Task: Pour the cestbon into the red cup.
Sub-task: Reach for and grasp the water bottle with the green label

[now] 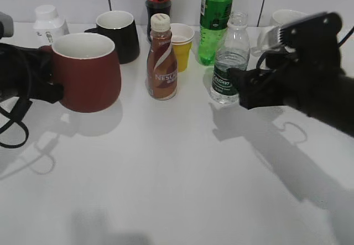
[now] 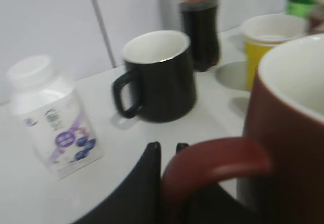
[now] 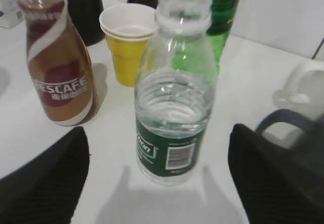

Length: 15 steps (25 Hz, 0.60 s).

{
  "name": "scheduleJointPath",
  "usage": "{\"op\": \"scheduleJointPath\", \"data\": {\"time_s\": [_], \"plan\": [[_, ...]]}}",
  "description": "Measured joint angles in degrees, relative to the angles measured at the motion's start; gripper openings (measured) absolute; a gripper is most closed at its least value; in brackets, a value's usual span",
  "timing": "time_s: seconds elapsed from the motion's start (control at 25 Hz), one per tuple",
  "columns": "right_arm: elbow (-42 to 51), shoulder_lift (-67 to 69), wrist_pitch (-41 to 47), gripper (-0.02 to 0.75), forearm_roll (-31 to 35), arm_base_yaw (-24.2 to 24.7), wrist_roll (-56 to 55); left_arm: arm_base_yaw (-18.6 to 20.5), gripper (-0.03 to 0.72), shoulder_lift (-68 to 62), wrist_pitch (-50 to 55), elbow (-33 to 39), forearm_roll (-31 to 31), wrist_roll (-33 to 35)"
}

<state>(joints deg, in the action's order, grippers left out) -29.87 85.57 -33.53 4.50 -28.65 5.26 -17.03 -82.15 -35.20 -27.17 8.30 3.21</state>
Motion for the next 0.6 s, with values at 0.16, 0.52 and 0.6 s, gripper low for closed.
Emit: {"op": "scheduleJointPath", "data": {"time_s": [0.16, 0.52, 0.6], "plan": [[0.0, 9.0, -10.6, 0.649, -0.3, 0.0, -2.0, -2.0, 0.049, 2.6, 3.4, 0.0, 0.4, 0.0], [-3.3, 21.9, -21.0, 0.649, -0.3, 0.0, -2.4, -3.8, 0.049, 4.2, 7.0, 0.0, 0.7, -0.5], [-5.1, 23.5, -21.3, 0.649, -0.1, 0.0, -2.5, -4.0, 0.049, 4.2, 7.0, 0.0, 0.7, -0.7]]}}
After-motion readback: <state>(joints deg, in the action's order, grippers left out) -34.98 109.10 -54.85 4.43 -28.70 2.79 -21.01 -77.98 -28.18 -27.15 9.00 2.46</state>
